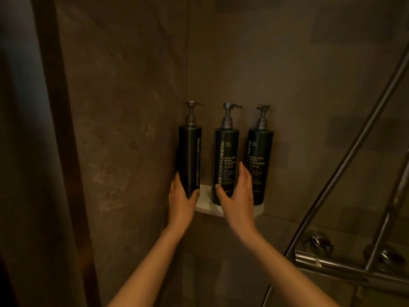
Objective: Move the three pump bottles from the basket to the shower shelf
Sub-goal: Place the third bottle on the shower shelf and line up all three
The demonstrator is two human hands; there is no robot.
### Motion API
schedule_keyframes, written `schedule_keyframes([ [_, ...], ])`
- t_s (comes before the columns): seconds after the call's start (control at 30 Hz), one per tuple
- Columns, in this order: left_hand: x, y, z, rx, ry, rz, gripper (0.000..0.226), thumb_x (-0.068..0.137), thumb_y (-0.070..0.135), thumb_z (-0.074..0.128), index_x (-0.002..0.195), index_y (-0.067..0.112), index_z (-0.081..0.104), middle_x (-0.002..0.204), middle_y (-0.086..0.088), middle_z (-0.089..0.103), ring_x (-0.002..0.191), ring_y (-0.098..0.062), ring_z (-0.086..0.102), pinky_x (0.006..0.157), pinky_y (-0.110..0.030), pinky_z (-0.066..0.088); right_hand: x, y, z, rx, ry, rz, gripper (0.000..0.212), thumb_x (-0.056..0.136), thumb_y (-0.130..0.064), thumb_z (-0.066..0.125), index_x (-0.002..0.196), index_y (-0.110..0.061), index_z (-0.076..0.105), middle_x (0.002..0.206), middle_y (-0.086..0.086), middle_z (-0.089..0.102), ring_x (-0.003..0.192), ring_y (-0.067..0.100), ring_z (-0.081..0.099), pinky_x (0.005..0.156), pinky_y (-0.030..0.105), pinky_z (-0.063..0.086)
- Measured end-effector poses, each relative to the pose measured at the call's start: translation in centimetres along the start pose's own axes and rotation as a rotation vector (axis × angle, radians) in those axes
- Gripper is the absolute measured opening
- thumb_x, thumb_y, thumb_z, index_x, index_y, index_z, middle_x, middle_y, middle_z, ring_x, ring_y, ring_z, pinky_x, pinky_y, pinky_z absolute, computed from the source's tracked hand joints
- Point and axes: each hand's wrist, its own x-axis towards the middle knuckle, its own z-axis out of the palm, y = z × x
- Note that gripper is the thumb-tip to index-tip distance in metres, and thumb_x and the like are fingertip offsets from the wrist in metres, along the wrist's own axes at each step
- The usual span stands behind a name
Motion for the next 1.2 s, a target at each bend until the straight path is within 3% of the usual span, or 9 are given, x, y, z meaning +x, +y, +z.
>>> schedule_keyframes([
  [0.17, 1.5, 0.7, 0.7, 0.015, 0.103, -0.07, 0.094, 0.063, 0.037, 0.082, 0.139, 0.008, 0.036, 0.137, -0.012, 0.048, 0.126, -0.027, 0.047, 0.102, -0.046, 0.044, 1.5, 0.4, 1.3, 0.047, 0.019, 0.128, 0.08, 0.085, -0.022, 0.067, 0.149, -0.016, 0.019, 0.15, 0.003, 0.034, 0.137, 0.017, 0.033, 0.108, 0.026, 0.026],
  [0.33, 2.0, 1.0, 1.1, 0.062, 0.187, -0.102, 0.08, 0.069, 0.034, 0.079, 0.135, 0.008, 0.041, 0.133, -0.013, 0.052, 0.12, -0.029, 0.052, 0.096, -0.042, 0.047, 2.5, 0.4, 2.2, 0.072, 0.037, 0.156, 0.078, 0.081, -0.02, 0.07, 0.146, -0.015, 0.027, 0.143, 0.004, 0.044, 0.131, 0.019, 0.042, 0.103, 0.03, 0.034],
  [0.47, 1.8, 0.5, 0.8, -0.014, 0.129, -0.073, 0.07, 0.07, 0.029, 0.078, 0.131, 0.011, 0.047, 0.126, -0.011, 0.059, 0.115, -0.025, 0.057, 0.093, -0.038, 0.05, 2.8, 0.8, 2.3, 0.024, 0.09, 0.149, 0.076, 0.077, -0.022, 0.075, 0.141, -0.015, 0.034, 0.135, 0.004, 0.045, 0.128, 0.02, 0.043, 0.1, 0.027, 0.034],
  [0.73, 1.4, 2.0, 0.8, 0.04, 0.212, 0.002, 0.088, 0.067, 0.033, 0.08, 0.138, 0.012, 0.033, 0.135, -0.009, 0.046, 0.12, -0.026, 0.05, 0.091, -0.037, 0.044, 2.9, 0.7, 2.5, 0.029, 0.063, 0.126, 0.086, 0.075, -0.026, 0.077, 0.145, -0.013, 0.028, 0.139, 0.005, 0.042, 0.13, 0.02, 0.041, 0.106, 0.035, 0.036],
  [0.9, 1.6, 1.5, 1.0, -0.031, 0.115, -0.011, 0.089, 0.069, 0.024, 0.077, 0.143, 0.015, 0.027, 0.133, -0.01, 0.048, 0.119, -0.027, 0.05, 0.094, -0.042, 0.046, 2.9, 0.8, 2.3, 0.069, 0.059, 0.14, 0.084, 0.076, -0.022, 0.075, 0.145, -0.015, 0.028, 0.138, 0.004, 0.046, 0.127, 0.018, 0.044, 0.103, 0.033, 0.038],
  [1.07, 1.7, 2.0, 1.2, -0.026, 0.161, 0.009, 0.089, 0.068, 0.027, 0.08, 0.141, 0.013, 0.031, 0.134, -0.01, 0.044, 0.121, -0.026, 0.048, 0.095, -0.041, 0.042, 3.0, 0.8, 2.0, 0.083, 0.078, 0.136, 0.084, 0.073, -0.024, 0.078, 0.143, -0.016, 0.032, 0.133, 0.004, 0.053, 0.121, 0.018, 0.05, 0.099, 0.035, 0.044],
  [1.2, 1.9, 1.7, 1.1, -0.083, 0.1, 0.045, 0.09, 0.067, 0.028, 0.08, 0.142, 0.015, 0.031, 0.131, -0.01, 0.051, 0.121, -0.026, 0.05, 0.097, -0.045, 0.046, 3.1, 0.8, 1.6, 0.073, 0.092, 0.127, 0.084, 0.07, -0.025, 0.08, 0.141, -0.017, 0.034, 0.133, 0.003, 0.05, 0.125, 0.018, 0.047, 0.103, 0.038, 0.042],
])
